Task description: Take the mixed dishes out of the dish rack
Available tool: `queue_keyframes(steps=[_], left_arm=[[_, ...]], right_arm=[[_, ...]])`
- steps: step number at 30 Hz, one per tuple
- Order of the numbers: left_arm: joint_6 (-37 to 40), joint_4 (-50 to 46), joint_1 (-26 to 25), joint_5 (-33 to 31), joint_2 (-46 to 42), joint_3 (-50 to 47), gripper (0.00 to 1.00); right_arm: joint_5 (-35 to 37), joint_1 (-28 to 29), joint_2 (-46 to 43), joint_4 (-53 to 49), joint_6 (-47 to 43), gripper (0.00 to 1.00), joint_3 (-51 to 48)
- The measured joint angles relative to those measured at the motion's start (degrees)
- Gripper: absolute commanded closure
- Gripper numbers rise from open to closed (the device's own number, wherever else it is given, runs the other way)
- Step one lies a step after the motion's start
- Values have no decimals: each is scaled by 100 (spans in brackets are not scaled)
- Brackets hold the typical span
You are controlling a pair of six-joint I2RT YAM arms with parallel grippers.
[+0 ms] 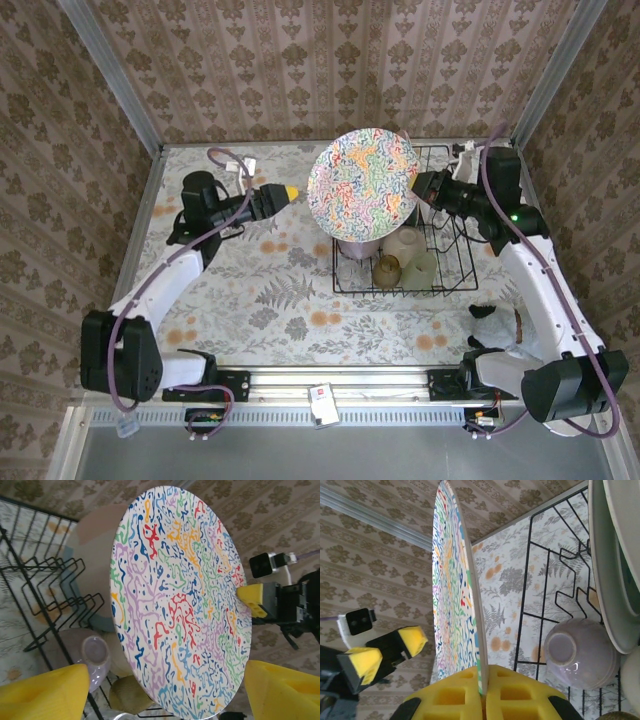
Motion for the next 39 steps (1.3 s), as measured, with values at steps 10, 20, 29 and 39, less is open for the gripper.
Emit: queue_keyframes(steps=[10,20,29,39], left_arm=[[-726,879,-105,431,516,101,29],[-1469,1731,-269,509,837,214,63],[-2179,2393,-278,481,1016,214,97],[-2579,2520,-345,212,1104,208,100]], right_arm=[[-815,-179,-61,695,409,100,-409],[-1062,-192,-59,1064,592,100,-450],[-1095,-192,-48,1220,660,100,-455],[-1126,-190,-24,1414,669,65,-455]])
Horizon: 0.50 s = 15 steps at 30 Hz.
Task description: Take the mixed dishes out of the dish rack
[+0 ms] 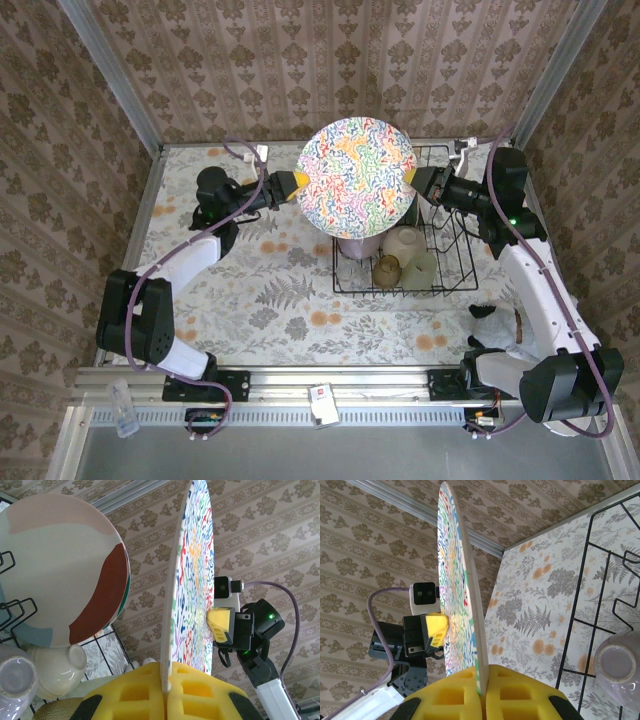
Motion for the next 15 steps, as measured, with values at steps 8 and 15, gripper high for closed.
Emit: queue_keyframes(steps=[8,15], left_arm=[[-136,-13,-20,-354,-46,-11,100],[-251,-170,479,-881,-378,-11,100]], right_arm=[[94,28,-125,-7,-68,0,0],[581,50,-719,-59,-240,0,-48]])
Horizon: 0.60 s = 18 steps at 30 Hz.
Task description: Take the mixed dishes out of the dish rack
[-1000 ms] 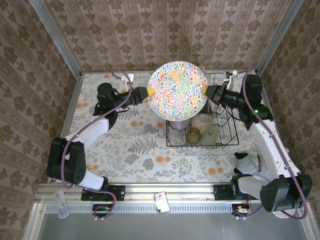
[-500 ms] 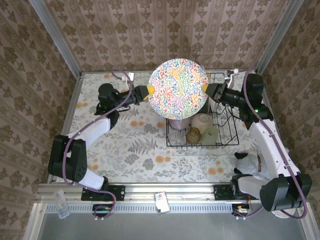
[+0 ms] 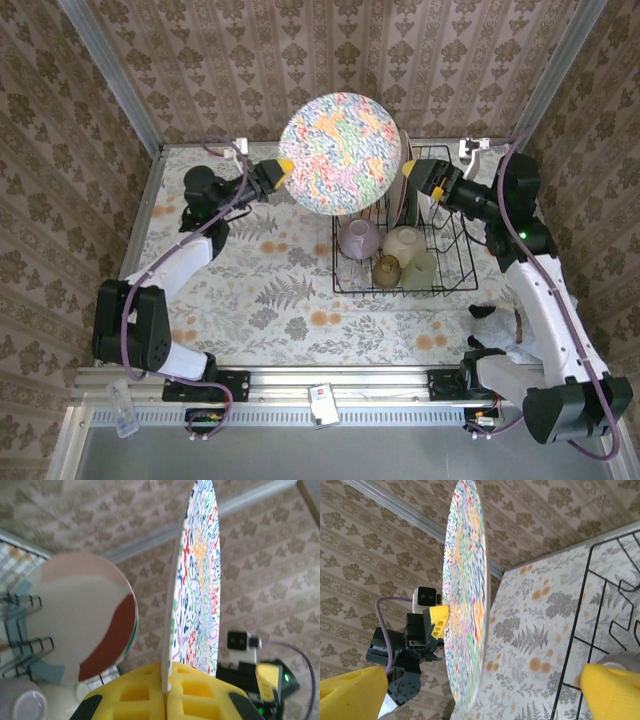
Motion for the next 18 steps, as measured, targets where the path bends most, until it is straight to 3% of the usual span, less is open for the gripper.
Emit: queue_keyframes(steps=[7,13,18], left_arm=[[260,-588,927,-656,-533,-284,100],[437,-1047,1762,-1130,-525,-822,100],[667,-1366,2177,-1606,-398,-1285,100]], right_arm=[[378,254,-289,-361,-385,0,-42],[492,334,-483,-503,-546,0,-186],[407,400,-597,-258,-398,0,-450]])
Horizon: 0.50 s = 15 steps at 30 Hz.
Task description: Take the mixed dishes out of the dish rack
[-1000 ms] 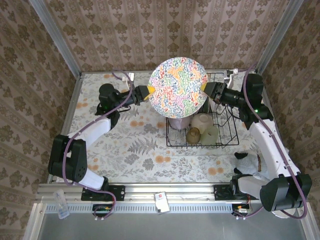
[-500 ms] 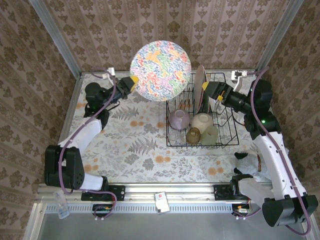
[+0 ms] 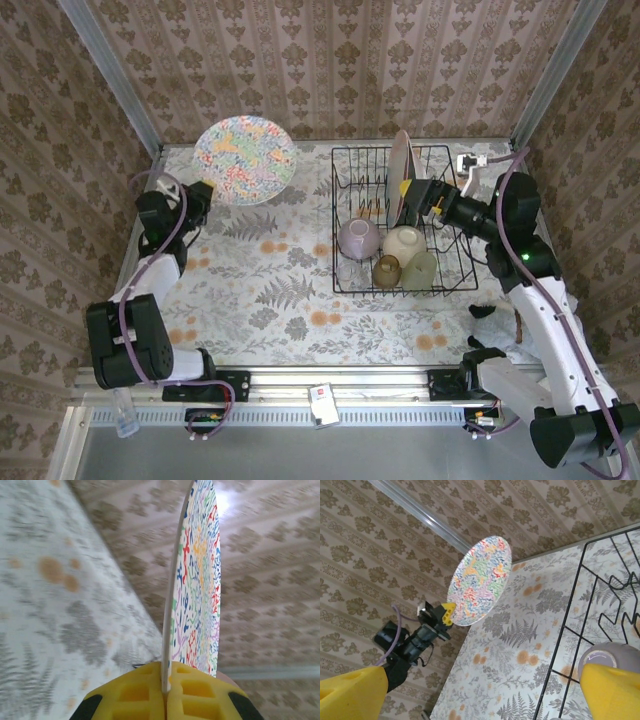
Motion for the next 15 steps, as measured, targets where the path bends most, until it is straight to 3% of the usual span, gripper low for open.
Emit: queue_keyframes(steps=[15], left_arm=[[291,160,291,-802,1578,-72,100]], right_arm=[[-55,446,-127,216,94,0,-323]])
